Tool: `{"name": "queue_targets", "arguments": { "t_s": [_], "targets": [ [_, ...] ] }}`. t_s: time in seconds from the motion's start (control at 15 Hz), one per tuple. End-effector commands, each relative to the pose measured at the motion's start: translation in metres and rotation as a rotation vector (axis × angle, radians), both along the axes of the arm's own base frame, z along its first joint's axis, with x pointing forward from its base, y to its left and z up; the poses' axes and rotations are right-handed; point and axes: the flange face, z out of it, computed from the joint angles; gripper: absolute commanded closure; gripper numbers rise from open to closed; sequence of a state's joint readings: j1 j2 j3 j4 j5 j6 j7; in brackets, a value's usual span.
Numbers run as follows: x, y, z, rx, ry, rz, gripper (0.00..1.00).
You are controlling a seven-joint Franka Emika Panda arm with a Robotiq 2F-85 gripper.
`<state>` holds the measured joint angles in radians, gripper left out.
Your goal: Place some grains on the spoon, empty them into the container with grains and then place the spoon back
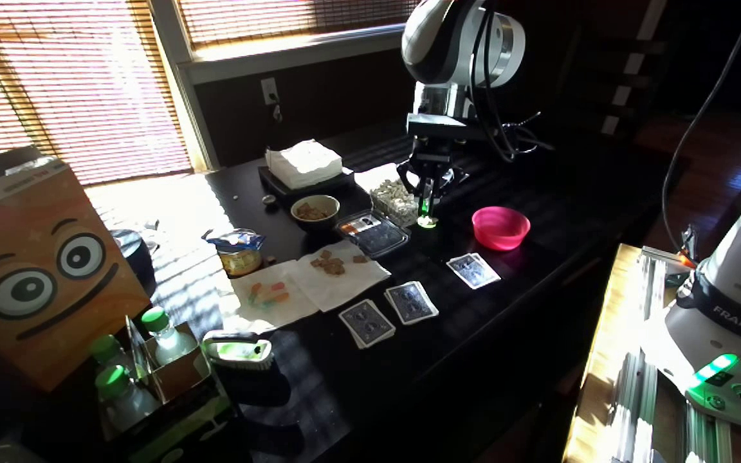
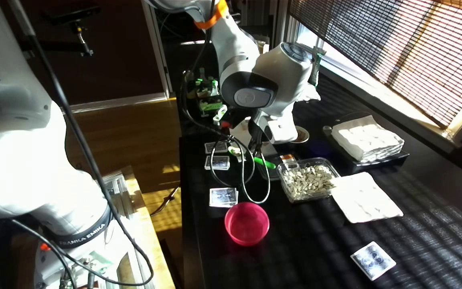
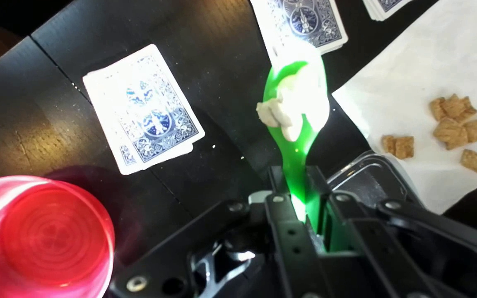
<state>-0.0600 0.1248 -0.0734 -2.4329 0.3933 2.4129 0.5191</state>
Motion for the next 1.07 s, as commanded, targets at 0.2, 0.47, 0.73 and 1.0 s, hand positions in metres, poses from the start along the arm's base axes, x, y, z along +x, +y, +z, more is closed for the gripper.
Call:
{"name": "queue_targets", "arguments": {
  "t_s": [0.2, 0.47, 0.73, 1.0],
  "targets": [
    [0.018, -0.034, 0.02, 0.017, -0.067, -0.032, 0.96],
    [0.021, -0.039, 0.027, -0.013, -0.082, -0.034, 0.96],
    [0.022, -0.041, 0.028, -0.014, -0.086, -0.035, 0.84],
    [0.024, -0.044, 0.027, -0.024, -0.107, -0.044, 0.96]
  ]
}}
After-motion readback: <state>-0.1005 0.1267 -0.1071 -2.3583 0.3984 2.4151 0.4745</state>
